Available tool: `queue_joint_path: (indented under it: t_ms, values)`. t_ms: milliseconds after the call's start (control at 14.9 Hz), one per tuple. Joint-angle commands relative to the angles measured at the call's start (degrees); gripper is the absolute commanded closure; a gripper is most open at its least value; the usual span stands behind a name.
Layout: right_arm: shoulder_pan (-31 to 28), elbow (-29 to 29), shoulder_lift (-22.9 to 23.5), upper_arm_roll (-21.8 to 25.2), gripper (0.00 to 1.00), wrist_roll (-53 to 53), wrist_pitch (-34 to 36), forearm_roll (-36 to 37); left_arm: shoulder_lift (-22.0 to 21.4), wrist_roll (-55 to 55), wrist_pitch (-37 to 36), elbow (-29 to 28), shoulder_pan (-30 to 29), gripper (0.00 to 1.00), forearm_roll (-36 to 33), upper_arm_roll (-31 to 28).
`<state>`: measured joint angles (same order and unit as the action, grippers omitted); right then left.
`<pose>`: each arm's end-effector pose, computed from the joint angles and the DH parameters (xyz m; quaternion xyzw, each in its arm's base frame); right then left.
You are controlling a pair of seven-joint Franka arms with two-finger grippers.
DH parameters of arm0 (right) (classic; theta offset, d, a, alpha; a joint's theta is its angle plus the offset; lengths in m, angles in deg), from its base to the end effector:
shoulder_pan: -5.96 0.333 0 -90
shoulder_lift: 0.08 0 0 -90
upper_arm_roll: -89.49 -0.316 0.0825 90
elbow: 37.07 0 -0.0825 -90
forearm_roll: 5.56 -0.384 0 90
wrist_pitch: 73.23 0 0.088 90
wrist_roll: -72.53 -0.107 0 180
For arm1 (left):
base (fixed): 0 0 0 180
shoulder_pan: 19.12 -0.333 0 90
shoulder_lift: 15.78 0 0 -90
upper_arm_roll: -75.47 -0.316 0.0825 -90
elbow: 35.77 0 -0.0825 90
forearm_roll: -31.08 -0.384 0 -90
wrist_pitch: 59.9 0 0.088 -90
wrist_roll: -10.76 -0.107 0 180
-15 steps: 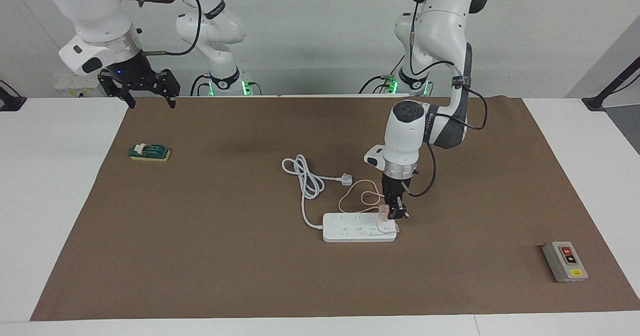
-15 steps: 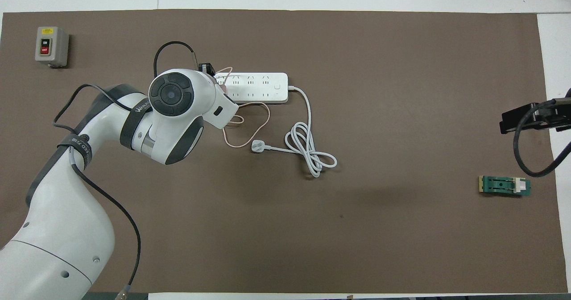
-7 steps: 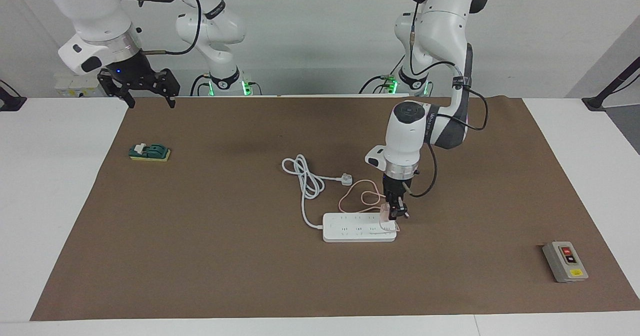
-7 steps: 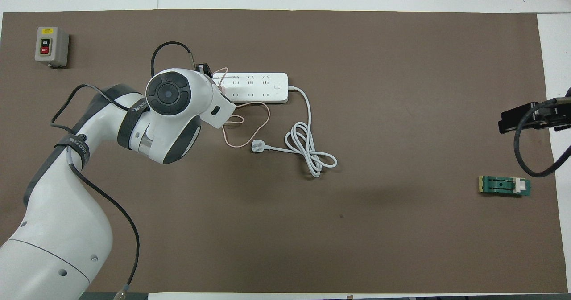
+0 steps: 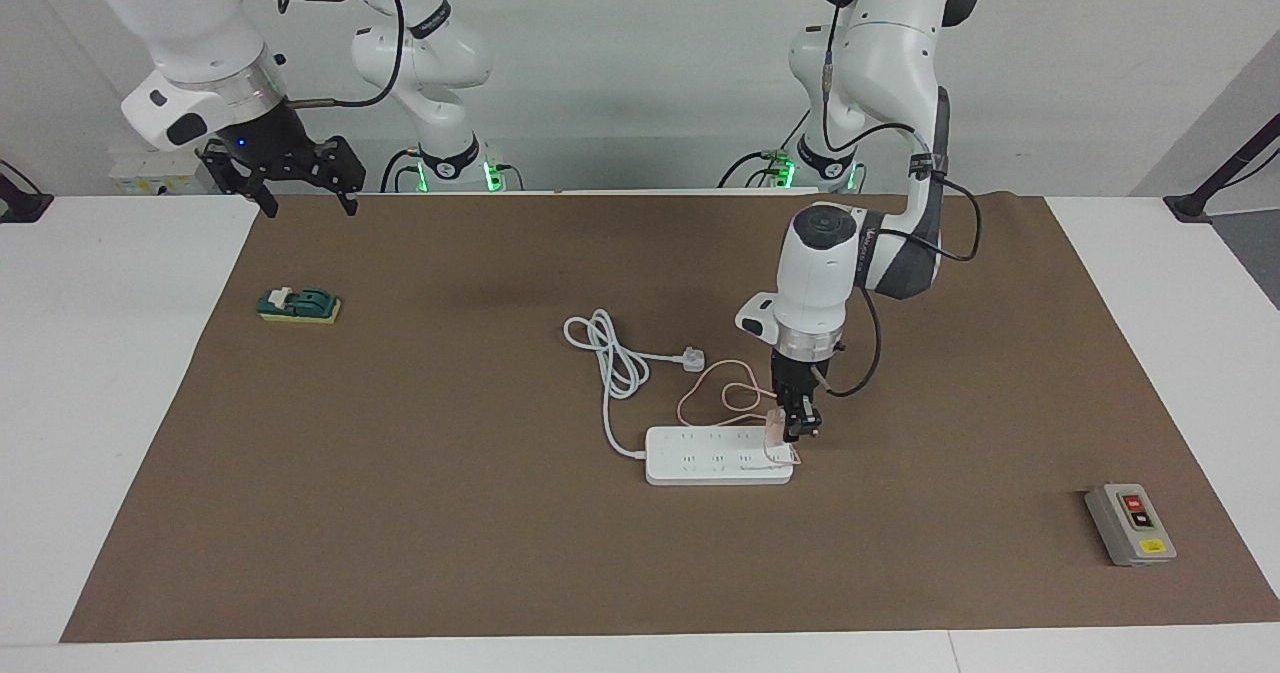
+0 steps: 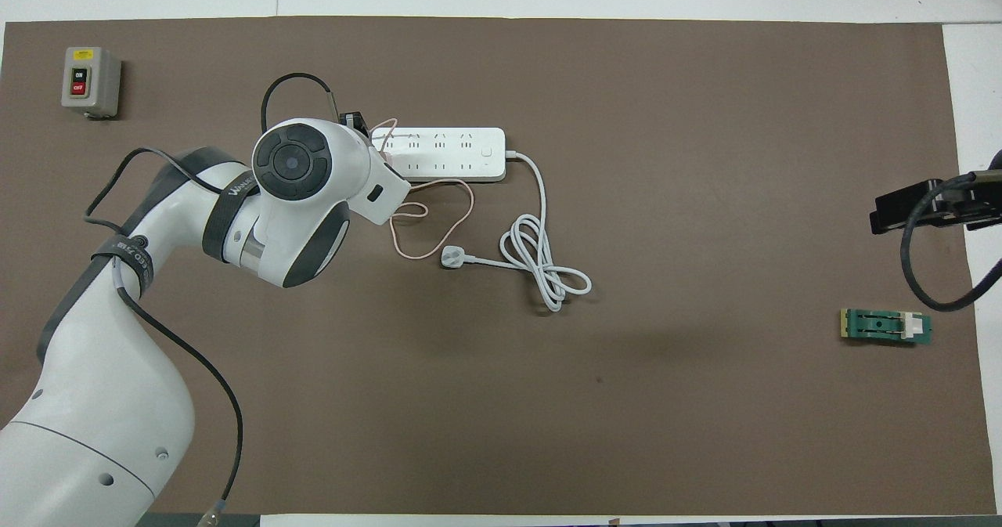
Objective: Plug charger into power strip
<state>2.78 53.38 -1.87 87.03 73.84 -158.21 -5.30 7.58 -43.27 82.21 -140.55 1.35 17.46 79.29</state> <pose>0.5355 -0.0069 0.6304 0.9995 0.0050 -0.0322 0.0024 0.6074 -0.2710 0.3360 -0.7148 0.6849 -0.0997 0.1000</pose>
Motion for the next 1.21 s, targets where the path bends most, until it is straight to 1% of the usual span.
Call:
queue_joint_path:
  t_ms: [0,134,670,1005,1139]
  values:
    - [-0.2,0.1,-0.3,0.1,0.00,-0.7,0.1,-1.0,-0.6,0.8,-0.9,-1.3,-0.3,1.00,2.4,0.4]
    - [-0.2,0.2,-0.4,0.1,0.00,-0.8,0.0,-0.6,-0.6,0.9,-0.5,-1.4,-0.1,1.00,3.8,0.4]
    - [-0.2,0.3,-0.4,0.2,0.00,-0.9,-0.4,0.1,-0.5,0.8,-0.2,-1.6,0.2,1.00,3.8,0.4]
    - [-0.3,0.3,-0.4,0.2,0.00,-1.0,-0.4,0.2,-0.6,0.5,-0.8,-1.7,0.1,1.00,3.8,0.4]
    - [-0.6,0.2,-0.4,0.1,0.00,-1.1,-0.3,0.1,-0.7,0.5,-2.3,-1.5,0.0,1.00,3.8,0.4]
